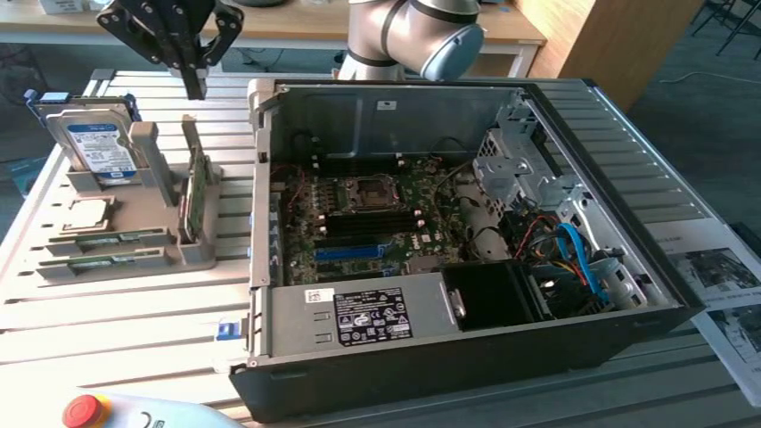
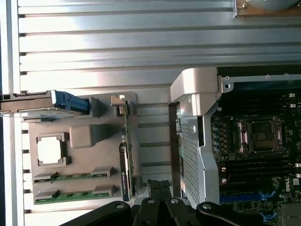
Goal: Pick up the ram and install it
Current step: 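Reach for the ram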
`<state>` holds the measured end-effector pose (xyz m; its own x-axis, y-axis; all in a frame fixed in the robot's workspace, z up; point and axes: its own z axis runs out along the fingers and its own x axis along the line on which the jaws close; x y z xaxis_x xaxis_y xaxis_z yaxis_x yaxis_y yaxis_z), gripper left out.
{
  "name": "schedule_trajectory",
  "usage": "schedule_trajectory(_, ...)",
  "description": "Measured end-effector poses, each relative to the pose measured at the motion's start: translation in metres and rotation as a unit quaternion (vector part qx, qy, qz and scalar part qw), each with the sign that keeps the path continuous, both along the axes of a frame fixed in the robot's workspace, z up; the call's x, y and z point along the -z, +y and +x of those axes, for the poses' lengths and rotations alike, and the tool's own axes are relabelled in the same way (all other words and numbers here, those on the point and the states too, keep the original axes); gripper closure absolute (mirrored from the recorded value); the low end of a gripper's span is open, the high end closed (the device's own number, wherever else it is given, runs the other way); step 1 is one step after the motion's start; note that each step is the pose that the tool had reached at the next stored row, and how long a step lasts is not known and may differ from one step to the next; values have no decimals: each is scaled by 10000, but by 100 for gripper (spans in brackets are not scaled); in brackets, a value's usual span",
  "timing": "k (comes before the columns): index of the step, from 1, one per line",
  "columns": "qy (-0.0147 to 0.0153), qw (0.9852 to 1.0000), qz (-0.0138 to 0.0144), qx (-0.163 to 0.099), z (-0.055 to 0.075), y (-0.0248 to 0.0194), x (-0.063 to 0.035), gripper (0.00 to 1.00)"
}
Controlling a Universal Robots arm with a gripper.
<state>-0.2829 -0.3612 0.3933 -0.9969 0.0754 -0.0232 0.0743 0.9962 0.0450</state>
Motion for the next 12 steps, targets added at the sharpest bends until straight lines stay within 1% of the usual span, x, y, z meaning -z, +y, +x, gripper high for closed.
schedule_trajectory(12,0,10000,0,-1,-292,46,0,90)
